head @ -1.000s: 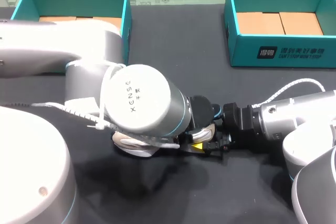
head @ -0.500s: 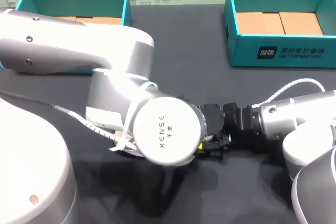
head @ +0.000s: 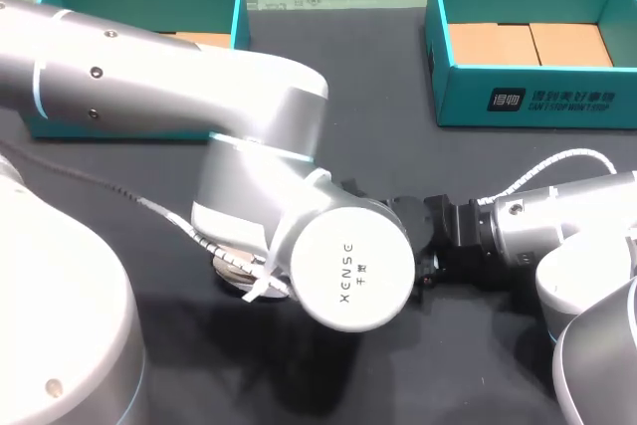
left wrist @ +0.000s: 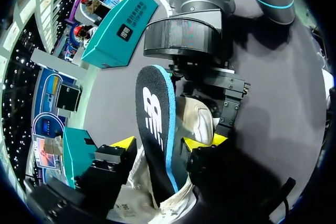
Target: Take the shoe out of the shoebox, open the shoe tongue, remove and reinsert the insole, then place the shoe into the shoebox
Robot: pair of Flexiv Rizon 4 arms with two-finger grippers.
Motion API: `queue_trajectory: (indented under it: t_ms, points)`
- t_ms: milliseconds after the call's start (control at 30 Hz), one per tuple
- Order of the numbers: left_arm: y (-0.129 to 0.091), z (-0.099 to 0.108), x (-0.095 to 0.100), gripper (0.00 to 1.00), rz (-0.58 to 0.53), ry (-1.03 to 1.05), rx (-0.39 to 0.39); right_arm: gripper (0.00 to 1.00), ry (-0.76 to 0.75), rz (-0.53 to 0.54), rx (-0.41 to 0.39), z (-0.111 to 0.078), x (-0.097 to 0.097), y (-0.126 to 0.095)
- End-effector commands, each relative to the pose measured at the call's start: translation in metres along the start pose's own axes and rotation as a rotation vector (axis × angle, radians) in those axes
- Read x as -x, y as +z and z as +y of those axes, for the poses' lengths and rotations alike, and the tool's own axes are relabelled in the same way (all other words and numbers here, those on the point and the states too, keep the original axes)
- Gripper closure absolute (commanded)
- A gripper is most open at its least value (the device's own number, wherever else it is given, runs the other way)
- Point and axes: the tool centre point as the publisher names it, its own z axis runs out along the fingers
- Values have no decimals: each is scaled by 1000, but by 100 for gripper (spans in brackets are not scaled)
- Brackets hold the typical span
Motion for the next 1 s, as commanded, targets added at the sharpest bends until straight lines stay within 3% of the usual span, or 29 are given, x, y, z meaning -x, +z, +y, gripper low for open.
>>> queue_trajectory:
  t_ms: [33,667,800,867,1000]
  points:
    - [7,-3,-5,51,-17,-2,5,100,1,-1,-5,0,0,1]
    - [16,-5,-2,59,-28,4,-61,100,1,-1,-5,0,0,1]
    - [17,-7,2,76,-33,-4,-77,100,1,-1,-5,0,0,1]
    - [17,-7,3,100,-37,-9,-83,100,1,-1,-5,0,0,1]
    - [15,-6,6,100,-26,-13,-102,100,1,-1,-5,0,0,1]
